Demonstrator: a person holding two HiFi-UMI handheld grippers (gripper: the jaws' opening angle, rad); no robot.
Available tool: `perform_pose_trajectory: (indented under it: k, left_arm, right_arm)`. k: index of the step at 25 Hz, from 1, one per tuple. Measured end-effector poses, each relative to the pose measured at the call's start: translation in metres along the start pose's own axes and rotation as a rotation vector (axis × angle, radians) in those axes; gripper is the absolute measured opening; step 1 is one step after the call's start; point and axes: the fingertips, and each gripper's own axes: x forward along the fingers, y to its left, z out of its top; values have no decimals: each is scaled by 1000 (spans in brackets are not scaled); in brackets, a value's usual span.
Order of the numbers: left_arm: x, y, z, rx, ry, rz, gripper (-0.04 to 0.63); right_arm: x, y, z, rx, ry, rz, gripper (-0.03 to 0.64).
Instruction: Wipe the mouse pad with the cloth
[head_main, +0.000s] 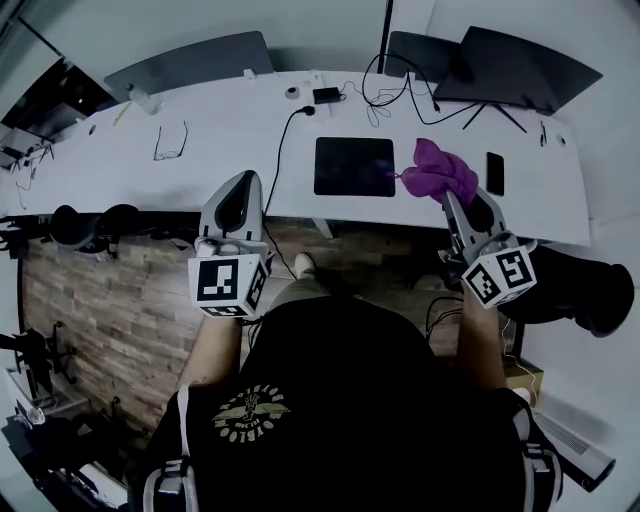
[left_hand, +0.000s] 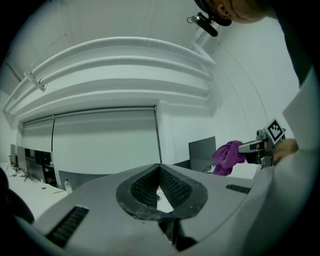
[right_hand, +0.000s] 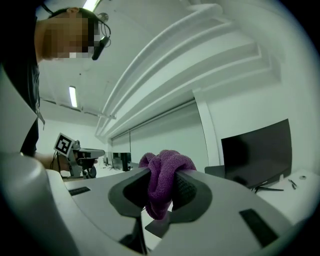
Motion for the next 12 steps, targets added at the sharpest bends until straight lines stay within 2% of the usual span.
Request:
perform_pose_trajectory:
  k: [8, 12]
  left_arm:
    - [2, 3, 18, 16, -29, -42, 2]
    - [-4, 10, 17, 13, -33, -73, 2]
  right_arm:
    - [5, 0, -9, 24, -22, -37, 78]
    - [12, 12, -17, 19, 2, -58, 78]
